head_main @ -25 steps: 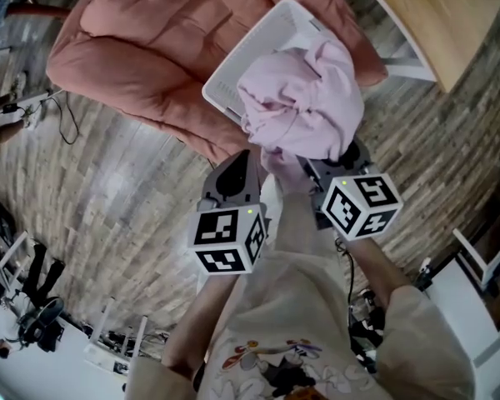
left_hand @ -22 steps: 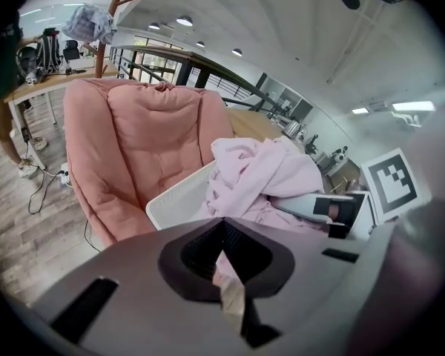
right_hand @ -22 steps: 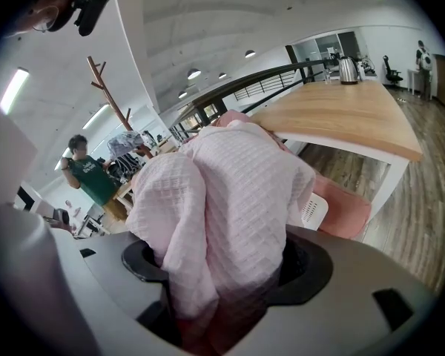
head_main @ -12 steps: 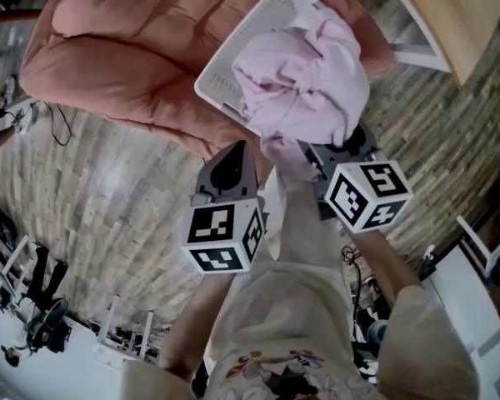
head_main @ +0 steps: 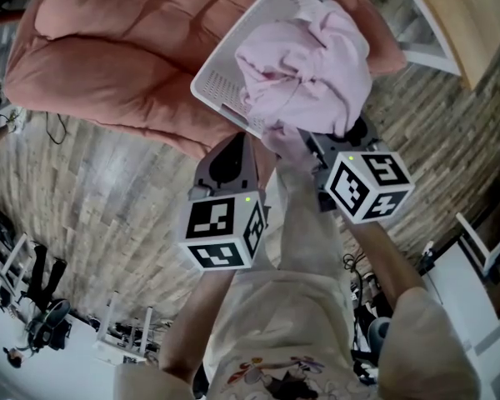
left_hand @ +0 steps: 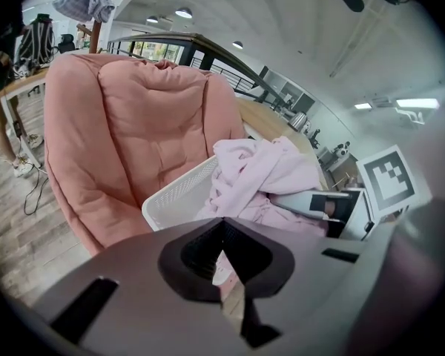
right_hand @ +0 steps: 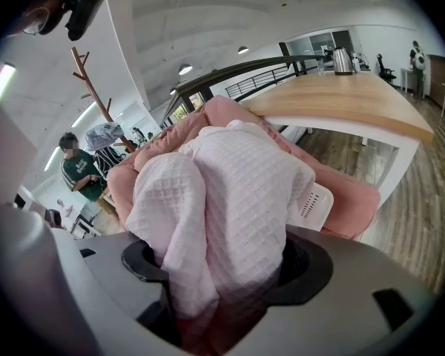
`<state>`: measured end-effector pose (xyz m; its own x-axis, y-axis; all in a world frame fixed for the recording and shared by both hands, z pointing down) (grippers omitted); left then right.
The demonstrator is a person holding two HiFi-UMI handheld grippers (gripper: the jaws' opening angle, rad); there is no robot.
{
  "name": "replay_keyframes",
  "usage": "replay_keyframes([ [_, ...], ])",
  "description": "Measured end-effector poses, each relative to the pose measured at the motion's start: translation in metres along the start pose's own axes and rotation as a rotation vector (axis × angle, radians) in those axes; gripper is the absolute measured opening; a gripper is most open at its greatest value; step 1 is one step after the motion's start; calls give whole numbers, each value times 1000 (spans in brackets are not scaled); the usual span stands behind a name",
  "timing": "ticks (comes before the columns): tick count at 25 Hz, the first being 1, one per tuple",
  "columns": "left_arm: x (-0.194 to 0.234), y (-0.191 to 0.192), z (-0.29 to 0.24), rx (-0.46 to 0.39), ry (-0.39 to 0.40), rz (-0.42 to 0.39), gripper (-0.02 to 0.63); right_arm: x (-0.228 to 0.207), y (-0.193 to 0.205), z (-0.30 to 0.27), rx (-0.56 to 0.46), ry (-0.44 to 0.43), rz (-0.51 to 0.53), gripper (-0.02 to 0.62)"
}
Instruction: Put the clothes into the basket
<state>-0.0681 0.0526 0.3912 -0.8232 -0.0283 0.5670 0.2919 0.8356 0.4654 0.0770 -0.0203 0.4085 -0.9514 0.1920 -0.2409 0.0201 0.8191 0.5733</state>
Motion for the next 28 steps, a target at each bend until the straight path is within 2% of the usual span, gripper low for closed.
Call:
replay_keyframes([
  [11, 14, 8, -22, 24, 6, 15, 0, -7, 8, -30, 25, 18, -20, 347],
  [18, 37, 11, -36, 41, 6, 37, 0, -2, 13, -62, 46, 36, -26, 347],
  [28, 41, 20, -41, 55, 7, 47, 0, -6, 24, -72, 70, 55, -61, 347],
])
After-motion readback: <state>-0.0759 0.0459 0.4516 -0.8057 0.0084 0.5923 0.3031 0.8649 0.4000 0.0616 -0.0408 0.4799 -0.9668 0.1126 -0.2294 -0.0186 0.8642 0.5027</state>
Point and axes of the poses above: the fingertips, and each gripper's own axes: z backward along the fingers, x to its left, y out of its underside, the point moved 4 cm from there along z, backward along the fingers, and after that the axes turned 13 degrees about y, right-handed, at the moved point
